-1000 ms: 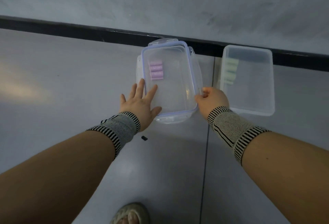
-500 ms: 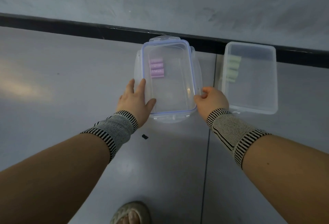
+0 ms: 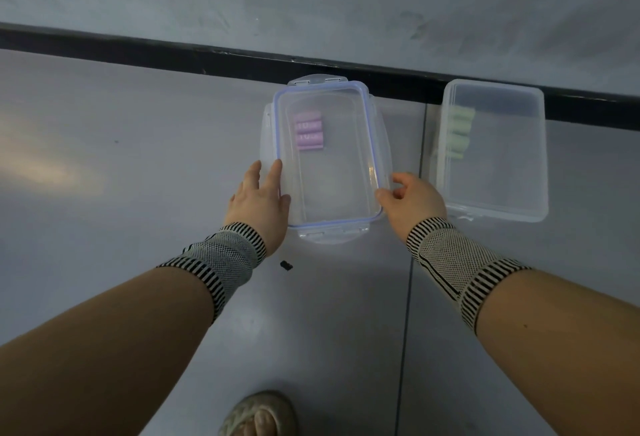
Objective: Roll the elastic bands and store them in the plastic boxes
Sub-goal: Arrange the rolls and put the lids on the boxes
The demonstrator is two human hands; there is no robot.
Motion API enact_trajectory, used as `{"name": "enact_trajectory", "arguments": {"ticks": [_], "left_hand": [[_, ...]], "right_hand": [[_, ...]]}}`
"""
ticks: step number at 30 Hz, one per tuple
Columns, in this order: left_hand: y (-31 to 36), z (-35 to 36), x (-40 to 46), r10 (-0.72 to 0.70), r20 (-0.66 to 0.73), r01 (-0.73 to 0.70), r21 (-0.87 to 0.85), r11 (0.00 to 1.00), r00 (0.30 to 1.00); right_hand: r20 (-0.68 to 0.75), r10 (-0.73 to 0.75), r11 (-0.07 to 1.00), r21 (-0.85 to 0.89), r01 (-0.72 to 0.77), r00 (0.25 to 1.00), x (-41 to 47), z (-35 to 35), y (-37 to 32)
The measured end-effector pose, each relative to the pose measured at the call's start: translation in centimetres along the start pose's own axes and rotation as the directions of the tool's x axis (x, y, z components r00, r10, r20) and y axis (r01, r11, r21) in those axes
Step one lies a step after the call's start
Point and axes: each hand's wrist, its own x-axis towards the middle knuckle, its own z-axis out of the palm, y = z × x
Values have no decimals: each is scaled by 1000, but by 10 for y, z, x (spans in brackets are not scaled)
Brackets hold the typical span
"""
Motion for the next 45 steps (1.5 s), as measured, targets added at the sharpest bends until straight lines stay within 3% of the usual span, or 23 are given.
{"name": "enact_trajectory", "arguments": {"ticks": [17, 26, 34, 40, 45], "left_hand": [[3, -7, 1, 19, 13, -18, -30, 999, 1000], [8, -10, 10, -2, 33, 4, -43, 999, 999], [13, -7, 8, -58, 59, 66, -148, 987, 997], [8, -10, 13, -102, 74, 121, -331, 936, 992], [6, -9, 10, -53, 36, 62, -303, 951, 998]], "right_hand": [[-79, 5, 999, 38, -2, 997, -9, 1, 0], [-47, 30, 999, 22, -29, 998, 0, 0, -4], [-43, 64, 997, 46, -62, 997, 7, 4, -4], [-54, 70, 994, 88, -65, 996, 11, 6, 0], [-62, 65, 990, 131, -56, 996, 6, 4, 6]]}}
